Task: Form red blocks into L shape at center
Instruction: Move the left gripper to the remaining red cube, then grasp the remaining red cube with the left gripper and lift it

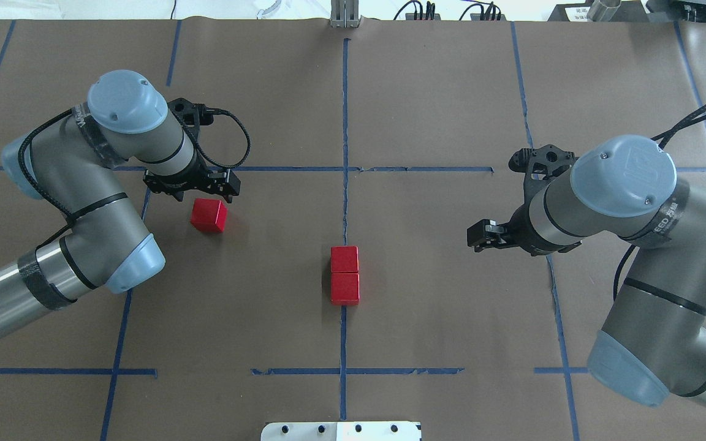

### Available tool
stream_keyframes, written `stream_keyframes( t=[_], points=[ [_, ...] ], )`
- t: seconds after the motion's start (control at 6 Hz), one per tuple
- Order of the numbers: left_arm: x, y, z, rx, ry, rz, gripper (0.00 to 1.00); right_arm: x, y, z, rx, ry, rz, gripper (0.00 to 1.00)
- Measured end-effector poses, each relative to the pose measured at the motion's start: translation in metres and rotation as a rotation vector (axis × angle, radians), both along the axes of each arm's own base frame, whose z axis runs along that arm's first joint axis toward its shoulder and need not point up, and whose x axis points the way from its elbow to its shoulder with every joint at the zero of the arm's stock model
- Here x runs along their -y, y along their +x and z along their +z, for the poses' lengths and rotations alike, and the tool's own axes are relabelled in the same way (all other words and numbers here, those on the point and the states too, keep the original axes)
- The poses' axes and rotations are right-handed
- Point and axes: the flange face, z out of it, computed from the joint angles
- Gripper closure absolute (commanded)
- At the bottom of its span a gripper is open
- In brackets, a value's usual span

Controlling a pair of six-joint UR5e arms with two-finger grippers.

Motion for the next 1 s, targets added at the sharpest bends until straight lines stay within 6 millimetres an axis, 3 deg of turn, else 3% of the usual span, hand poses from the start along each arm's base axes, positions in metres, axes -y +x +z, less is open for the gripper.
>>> stream_keyframes(
  t=[0.67,0.83,1.0],
  points=[
    [-0.004,0.011,0.008,0.014,-0.005,0.017,0.05,0.0,0.0,-0.001,0.001,0.0,0.0,0.0],
    [-0.003,0.012,0.012,0.02,-0.011,0.017,0.16,0.0,0.0,-0.001,0.001,0.001,0.0,0.0],
    [-0.002,0.013,0.014,0.024,-0.014,0.017,0.34,0.0,0.0,-0.001,0.003,0.001,0.0,0.0]
  ],
)
